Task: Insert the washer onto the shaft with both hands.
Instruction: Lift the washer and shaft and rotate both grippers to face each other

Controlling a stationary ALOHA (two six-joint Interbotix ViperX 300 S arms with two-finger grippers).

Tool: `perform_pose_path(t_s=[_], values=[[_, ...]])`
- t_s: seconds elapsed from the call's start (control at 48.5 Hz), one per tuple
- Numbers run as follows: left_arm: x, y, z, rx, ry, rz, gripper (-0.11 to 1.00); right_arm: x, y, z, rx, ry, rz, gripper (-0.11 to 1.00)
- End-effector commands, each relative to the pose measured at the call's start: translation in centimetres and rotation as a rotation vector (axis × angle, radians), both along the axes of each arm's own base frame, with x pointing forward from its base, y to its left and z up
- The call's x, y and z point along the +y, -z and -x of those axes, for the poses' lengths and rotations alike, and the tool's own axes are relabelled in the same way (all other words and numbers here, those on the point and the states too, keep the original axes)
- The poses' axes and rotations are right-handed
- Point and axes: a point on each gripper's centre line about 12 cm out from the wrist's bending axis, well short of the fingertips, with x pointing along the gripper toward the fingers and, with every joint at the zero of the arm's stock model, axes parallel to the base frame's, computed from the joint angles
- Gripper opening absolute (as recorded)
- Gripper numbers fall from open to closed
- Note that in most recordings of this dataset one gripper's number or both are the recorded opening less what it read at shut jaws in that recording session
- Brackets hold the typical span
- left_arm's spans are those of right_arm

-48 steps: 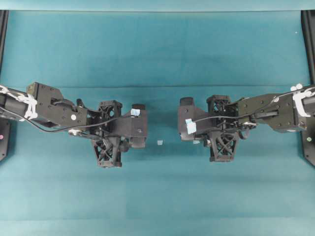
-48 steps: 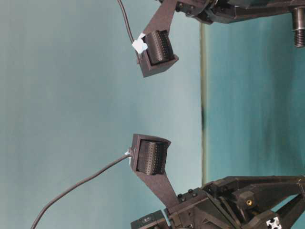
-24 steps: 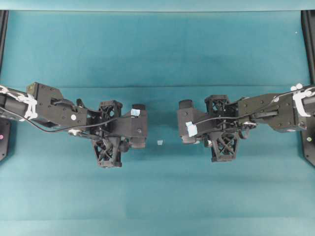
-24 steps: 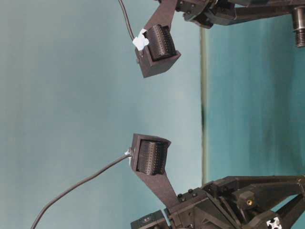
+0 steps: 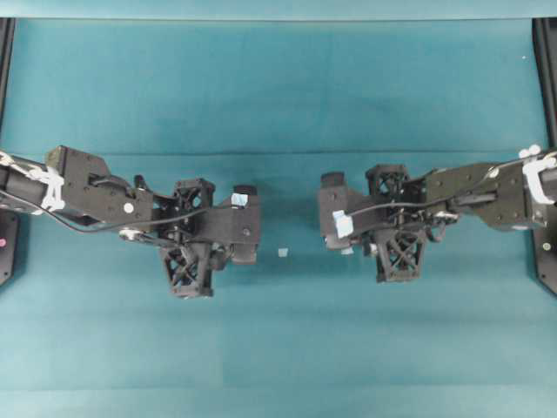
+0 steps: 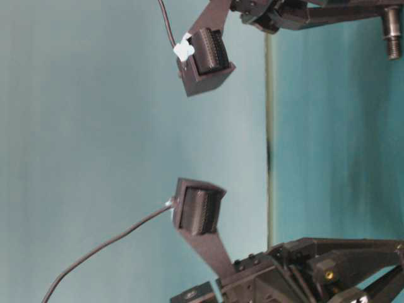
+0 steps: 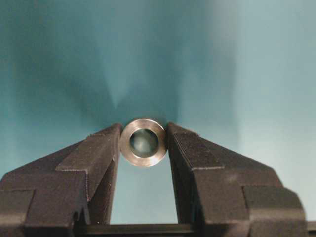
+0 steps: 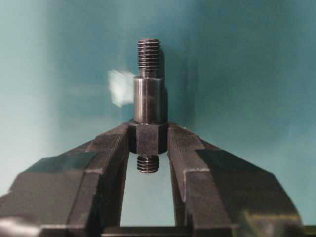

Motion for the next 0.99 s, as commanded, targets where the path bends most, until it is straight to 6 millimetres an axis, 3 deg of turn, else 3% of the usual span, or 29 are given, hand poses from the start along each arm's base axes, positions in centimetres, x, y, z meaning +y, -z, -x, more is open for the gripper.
perform_pose_path(t_s=[0.0, 0.474, 0.969], values=[[-0.1, -1.4, -0.2, -0.071, 0.005, 0.001, 0.37, 0.1, -1.4, -0.2, -0.088, 0.012, -0.007, 0.0], [-0.2, -4.2, 1.7, -0.403, -0.001, 0.02, 0.37, 1.3, -2.1, 1.6, -0.387, 0.091, -0.055, 0.0], [-0.6, -6.8, 1.1, -0.653, 0.011, 0.033, 0.37, 3.0, -3.4, 1.2, -0.587, 0.062, -0.09, 0.0]])
